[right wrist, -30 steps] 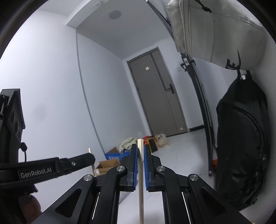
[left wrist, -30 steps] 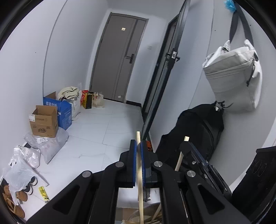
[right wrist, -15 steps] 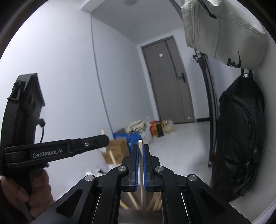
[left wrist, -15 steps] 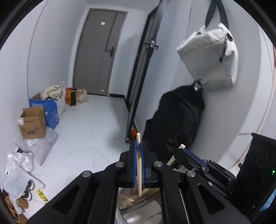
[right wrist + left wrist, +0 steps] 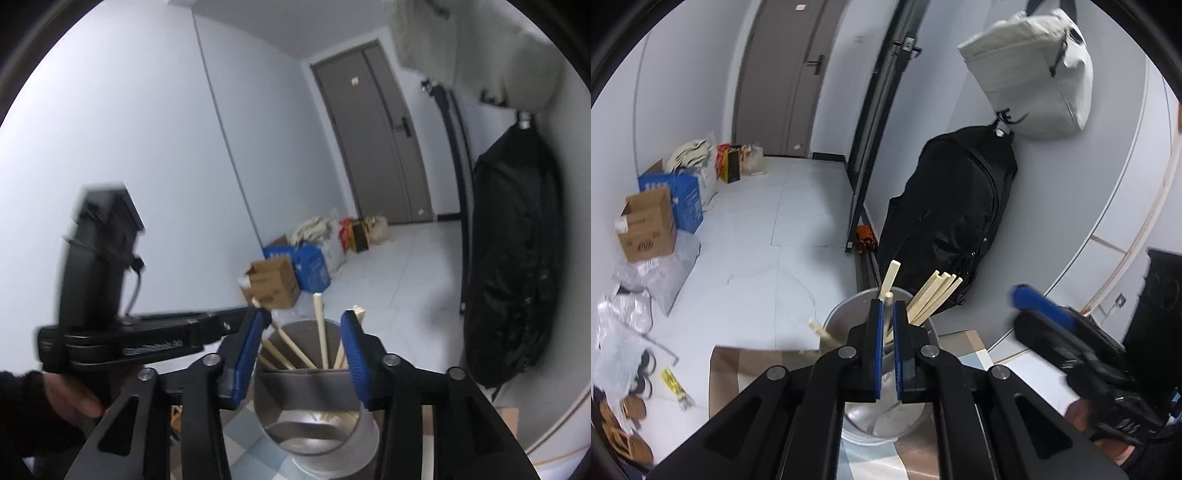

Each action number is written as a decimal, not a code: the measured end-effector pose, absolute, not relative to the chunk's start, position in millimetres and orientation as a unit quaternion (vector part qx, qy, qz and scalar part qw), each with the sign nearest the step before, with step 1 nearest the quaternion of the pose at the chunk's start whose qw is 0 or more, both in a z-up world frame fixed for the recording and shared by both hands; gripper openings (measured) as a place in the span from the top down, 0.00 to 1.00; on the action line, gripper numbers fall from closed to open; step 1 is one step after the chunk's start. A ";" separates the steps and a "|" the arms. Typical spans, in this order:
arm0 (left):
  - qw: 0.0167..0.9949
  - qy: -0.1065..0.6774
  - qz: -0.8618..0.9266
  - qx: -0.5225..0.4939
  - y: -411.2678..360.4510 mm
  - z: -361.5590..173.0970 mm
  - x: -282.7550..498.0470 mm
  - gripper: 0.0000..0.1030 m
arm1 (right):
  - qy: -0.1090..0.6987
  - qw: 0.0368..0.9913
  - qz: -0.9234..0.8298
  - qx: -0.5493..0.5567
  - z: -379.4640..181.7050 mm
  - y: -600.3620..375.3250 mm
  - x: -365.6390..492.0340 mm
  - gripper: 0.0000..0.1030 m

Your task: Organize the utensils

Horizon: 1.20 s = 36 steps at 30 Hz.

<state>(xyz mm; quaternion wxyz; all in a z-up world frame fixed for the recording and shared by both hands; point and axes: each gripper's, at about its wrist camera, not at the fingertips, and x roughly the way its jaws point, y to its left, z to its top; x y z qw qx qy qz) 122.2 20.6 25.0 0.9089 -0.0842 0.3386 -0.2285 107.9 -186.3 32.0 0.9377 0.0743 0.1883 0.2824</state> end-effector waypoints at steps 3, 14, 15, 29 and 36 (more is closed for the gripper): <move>0.912 0.333 -0.220 -0.091 24.0 32.9 110.9 0.82 | 0.180 0.943 0.270 0.072 36.5 -197.7 88.9 0.53; 0.950 0.271 -0.145 -0.059 18.9 55.0 52.1 0.41 | 0.151 0.955 0.253 0.042 42.7 -213.2 32.3 0.29; 0.954 0.262 -0.134 -0.053 16.7 57.9 45.0 0.38 | 0.149 0.955 0.251 0.042 43.4 -213.8 29.2 0.27; 0.979 0.191 -0.059 -0.045 21.2 61.5 -8.6 0.08 | 0.104 0.961 0.253 0.035 52.1 -212.5 -21.6 0.00; 0.979 0.189 -0.054 -0.049 21.0 42.7 -21.3 0.04 | 0.110 0.963 0.241 0.053 35.0 -220.0 -32.5 0.00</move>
